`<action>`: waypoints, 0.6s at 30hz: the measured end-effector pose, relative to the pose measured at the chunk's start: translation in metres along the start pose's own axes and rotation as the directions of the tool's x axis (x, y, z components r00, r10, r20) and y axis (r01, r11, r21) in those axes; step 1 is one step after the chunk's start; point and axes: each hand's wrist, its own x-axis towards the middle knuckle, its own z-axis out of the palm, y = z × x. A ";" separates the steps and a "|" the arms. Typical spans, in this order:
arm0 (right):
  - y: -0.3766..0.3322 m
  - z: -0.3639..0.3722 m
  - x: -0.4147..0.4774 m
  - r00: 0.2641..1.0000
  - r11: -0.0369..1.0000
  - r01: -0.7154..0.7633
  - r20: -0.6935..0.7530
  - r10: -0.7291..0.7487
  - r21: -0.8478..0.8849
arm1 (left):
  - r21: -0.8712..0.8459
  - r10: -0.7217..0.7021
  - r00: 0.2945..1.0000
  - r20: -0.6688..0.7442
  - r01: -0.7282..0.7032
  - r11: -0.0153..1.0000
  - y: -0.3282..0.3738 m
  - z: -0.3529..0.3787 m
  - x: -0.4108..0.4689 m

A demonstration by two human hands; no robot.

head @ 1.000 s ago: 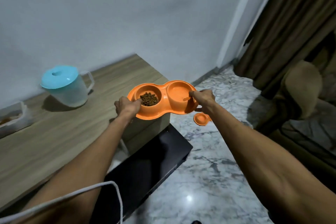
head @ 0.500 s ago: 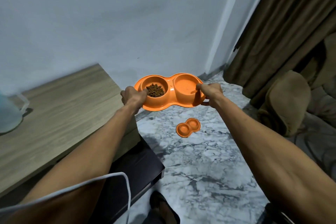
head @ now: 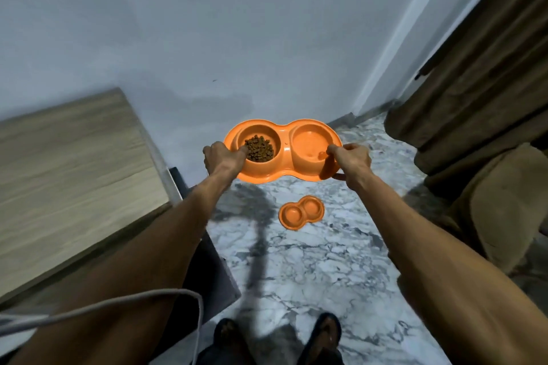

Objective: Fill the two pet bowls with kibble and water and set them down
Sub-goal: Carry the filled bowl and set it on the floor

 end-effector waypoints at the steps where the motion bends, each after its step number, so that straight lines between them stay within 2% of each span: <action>1: 0.004 0.006 0.015 1.000 1.000 0.001 0.016 -0.001 -0.009 | -0.009 -0.008 1.000 -0.018 0.007 1.000 -0.004 0.011 0.009; 6: 0.040 0.045 0.100 0.997 0.998 0.009 0.081 -0.004 -0.064 | -0.005 -0.020 0.992 -0.123 0.019 1.000 -0.042 0.079 0.057; 12: 0.121 0.116 0.198 0.983 0.991 0.016 0.183 0.008 -0.132 | -0.055 -0.116 0.980 -0.162 0.108 0.993 -0.118 0.163 0.101; 18: 0.243 0.217 0.293 0.963 0.977 0.029 0.268 0.029 -0.212 | -0.045 -0.241 0.937 -0.254 0.237 0.970 -0.247 0.267 0.177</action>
